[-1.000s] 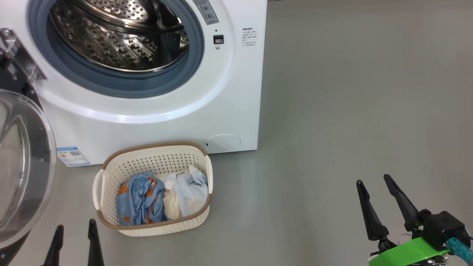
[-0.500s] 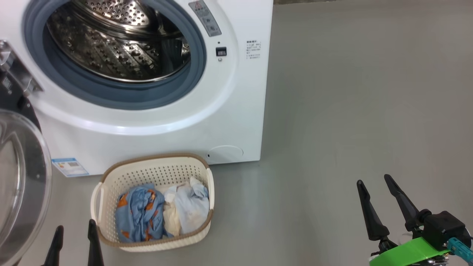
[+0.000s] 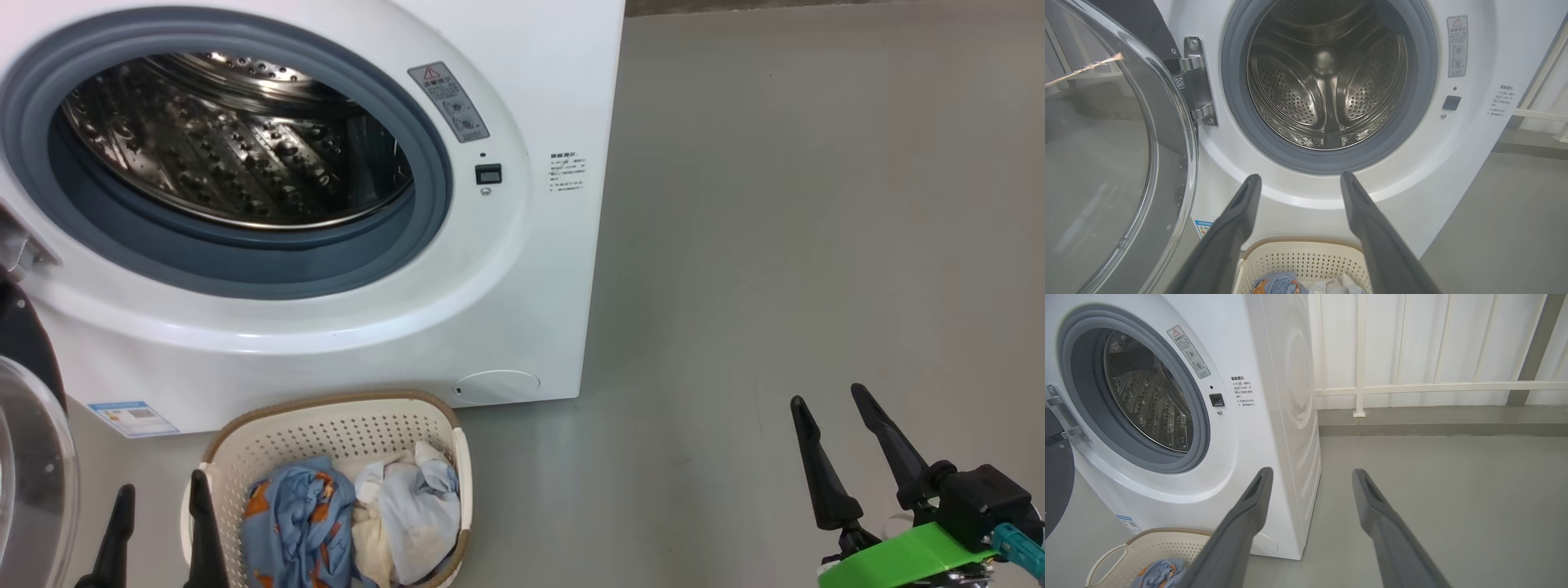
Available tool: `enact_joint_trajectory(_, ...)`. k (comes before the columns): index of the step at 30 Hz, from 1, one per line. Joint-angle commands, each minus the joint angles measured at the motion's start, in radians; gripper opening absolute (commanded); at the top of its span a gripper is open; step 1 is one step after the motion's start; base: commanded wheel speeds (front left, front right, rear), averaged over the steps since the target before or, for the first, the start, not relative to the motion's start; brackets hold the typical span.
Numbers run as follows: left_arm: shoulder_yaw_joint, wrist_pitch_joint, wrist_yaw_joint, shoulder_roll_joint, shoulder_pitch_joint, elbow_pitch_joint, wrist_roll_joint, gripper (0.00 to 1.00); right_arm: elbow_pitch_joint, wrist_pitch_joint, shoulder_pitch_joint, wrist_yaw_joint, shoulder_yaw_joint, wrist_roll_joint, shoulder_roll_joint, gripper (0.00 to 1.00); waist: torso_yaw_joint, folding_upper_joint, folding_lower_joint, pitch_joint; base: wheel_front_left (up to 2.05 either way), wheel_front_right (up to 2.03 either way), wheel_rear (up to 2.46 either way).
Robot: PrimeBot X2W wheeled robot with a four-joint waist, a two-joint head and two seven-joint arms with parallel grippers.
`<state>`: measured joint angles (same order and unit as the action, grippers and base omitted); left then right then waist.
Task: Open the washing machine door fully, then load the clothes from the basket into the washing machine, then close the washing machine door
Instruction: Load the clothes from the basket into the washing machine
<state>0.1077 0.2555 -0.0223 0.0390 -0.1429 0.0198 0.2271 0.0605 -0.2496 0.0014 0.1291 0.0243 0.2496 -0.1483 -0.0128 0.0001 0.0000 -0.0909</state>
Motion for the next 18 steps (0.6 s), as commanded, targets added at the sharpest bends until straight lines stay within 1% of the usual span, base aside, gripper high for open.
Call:
enact_joint_trajectory(1,0.030,0.006,-0.009,0.011,0.037,0.020,0.007,1.00,-0.019,-0.012,-0.022,0.002,0.021,0.007,-0.011,1.00,0.000,-0.0001,0.0000,-0.003,0.15,-0.15,0.00)
enact_joint_trajectory(18,0.011,0.006,-0.006,0.011,0.042,0.006,0.004,1.00,-0.006,-0.012,-0.026,0.002,0.020,0.006,-0.007,1.00,0.001,-0.0001,0.0000,-0.012,0.00,0.00,0.00)
